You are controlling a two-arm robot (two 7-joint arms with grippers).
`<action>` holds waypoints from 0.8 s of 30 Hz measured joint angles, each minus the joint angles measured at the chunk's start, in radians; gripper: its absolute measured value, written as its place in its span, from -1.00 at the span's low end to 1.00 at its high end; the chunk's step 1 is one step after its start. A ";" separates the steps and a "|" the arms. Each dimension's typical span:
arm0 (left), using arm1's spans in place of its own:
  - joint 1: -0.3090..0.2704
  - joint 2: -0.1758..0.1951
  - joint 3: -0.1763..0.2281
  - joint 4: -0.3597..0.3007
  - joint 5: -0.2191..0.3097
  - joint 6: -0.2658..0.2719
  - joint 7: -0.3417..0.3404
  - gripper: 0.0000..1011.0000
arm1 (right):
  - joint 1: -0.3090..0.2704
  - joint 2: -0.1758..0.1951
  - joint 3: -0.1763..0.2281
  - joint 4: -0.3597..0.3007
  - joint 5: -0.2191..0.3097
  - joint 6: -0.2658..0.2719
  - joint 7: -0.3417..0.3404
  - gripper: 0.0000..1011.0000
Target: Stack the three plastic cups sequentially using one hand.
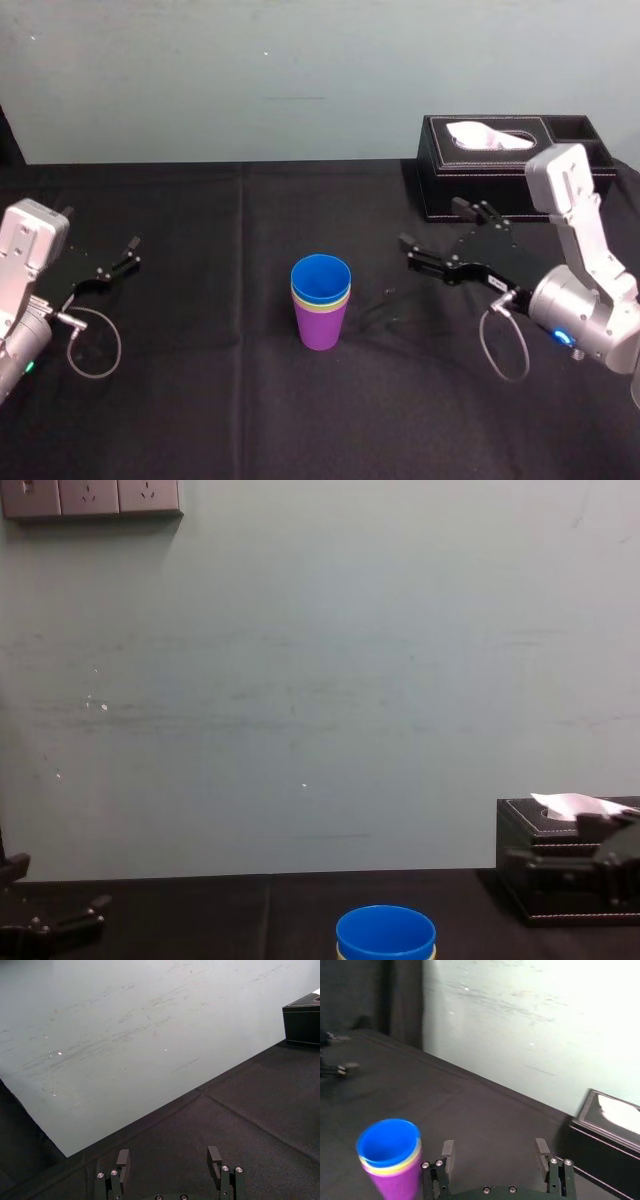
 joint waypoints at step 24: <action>0.000 0.000 0.000 0.000 0.000 0.000 0.000 1.00 | -0.036 -0.021 0.034 0.067 -0.063 -0.047 -0.038 0.98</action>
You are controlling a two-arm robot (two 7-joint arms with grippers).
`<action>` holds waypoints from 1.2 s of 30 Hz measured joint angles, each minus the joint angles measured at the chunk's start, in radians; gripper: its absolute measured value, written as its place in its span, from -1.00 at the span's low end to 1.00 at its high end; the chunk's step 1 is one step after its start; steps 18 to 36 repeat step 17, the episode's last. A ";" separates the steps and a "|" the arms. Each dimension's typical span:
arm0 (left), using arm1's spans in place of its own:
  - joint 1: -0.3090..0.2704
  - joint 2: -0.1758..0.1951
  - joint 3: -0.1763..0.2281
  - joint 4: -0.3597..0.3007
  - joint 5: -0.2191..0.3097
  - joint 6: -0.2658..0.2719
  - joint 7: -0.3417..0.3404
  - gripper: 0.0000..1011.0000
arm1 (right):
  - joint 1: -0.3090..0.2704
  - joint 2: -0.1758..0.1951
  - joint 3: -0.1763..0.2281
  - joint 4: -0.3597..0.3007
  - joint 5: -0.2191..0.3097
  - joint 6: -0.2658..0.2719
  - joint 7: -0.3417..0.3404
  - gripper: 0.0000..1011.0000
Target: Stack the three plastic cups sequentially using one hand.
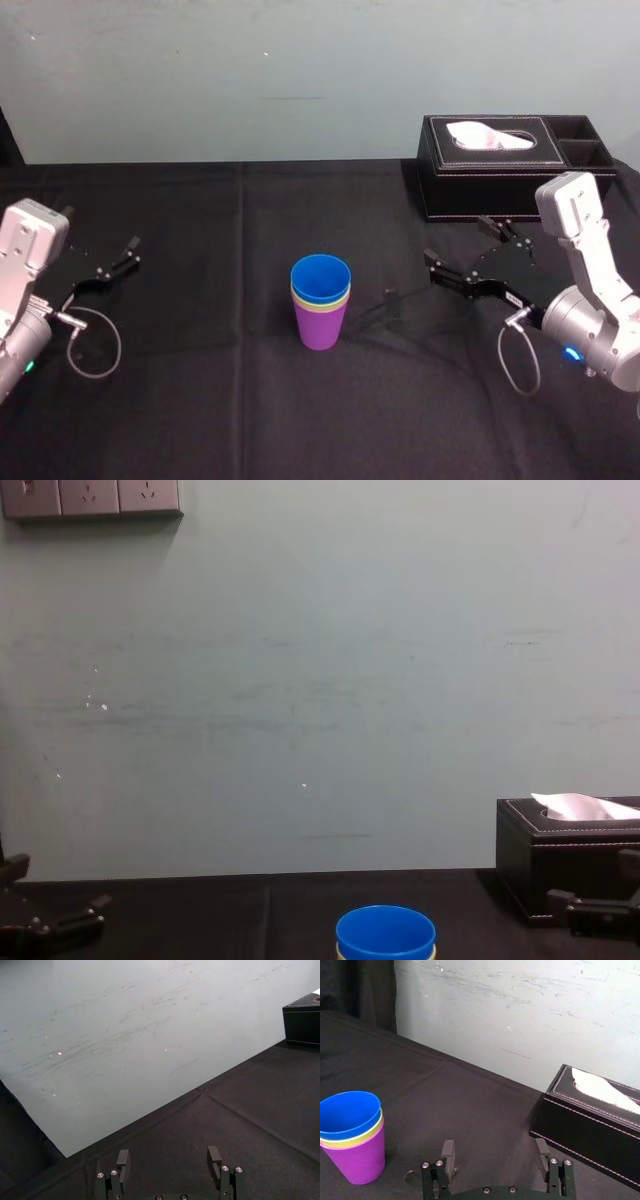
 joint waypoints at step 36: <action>0.000 0.000 0.000 0.000 0.000 0.000 0.000 1.00 | 0.002 0.002 -0.003 -0.004 0.001 0.003 0.000 0.98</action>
